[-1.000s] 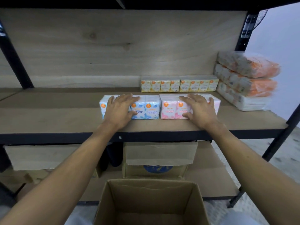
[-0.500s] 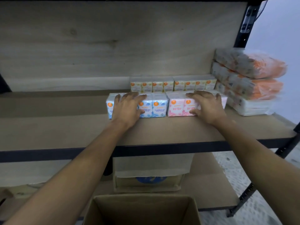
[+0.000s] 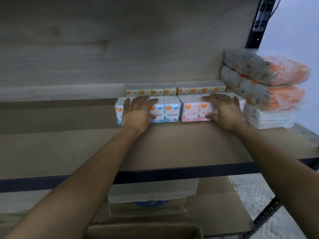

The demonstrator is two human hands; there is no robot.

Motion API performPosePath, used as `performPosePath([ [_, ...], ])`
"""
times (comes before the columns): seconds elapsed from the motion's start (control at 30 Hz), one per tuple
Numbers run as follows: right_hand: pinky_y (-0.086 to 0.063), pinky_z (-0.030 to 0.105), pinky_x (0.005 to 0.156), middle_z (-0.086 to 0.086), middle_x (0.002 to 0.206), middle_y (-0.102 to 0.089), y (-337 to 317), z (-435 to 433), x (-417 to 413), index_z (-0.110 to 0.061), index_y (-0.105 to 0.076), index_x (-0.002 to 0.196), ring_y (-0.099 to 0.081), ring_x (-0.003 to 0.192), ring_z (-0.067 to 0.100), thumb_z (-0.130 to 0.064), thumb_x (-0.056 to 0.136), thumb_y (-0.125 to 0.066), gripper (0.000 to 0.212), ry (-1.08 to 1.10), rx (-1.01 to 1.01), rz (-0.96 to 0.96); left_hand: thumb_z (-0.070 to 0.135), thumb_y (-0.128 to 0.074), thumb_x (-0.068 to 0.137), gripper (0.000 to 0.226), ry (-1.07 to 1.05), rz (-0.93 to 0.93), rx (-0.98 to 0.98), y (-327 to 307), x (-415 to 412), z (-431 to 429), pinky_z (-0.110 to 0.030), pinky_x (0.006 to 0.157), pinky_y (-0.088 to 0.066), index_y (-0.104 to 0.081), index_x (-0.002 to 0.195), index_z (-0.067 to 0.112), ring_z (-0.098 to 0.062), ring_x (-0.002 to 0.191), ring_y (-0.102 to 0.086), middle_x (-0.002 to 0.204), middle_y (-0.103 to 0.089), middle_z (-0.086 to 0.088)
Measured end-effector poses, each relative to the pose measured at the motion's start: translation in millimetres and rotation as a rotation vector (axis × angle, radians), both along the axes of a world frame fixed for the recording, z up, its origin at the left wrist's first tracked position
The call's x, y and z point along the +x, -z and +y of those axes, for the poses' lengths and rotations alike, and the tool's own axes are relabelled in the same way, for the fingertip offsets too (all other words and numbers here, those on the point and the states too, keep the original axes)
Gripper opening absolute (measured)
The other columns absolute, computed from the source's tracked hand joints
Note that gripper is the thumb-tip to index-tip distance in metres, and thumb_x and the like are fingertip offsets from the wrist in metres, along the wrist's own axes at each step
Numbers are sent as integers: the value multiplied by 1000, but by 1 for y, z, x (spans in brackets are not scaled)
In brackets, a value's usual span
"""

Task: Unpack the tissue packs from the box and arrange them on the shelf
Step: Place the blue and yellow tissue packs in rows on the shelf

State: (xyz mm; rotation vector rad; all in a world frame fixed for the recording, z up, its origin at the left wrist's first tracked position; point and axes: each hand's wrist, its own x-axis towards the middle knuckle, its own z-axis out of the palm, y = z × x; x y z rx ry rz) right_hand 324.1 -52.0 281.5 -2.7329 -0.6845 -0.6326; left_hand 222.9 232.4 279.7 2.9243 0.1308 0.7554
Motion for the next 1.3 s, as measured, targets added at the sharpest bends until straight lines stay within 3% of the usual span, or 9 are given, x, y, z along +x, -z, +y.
performPosePath([
  [0.43,-8,57,115,2,151,-39,2,5,33,-36,-46,140,-29,141,21,-26,80,-75,67,-21,46,-5,36,-61,91,61,-44,3,26,0,39,-1,-48,119,-5,-33,145,37,-19,145,-20,155,-30,3],
  [1.3,-12,57,113,5,148,-44,10,14,63,-36,-45,141,-33,138,26,-28,78,-76,71,-10,30,-90,36,-72,79,61,37,-210,40,16,71,14,-45,113,-18,-50,136,34,-26,132,-42,144,-49,-3],
])
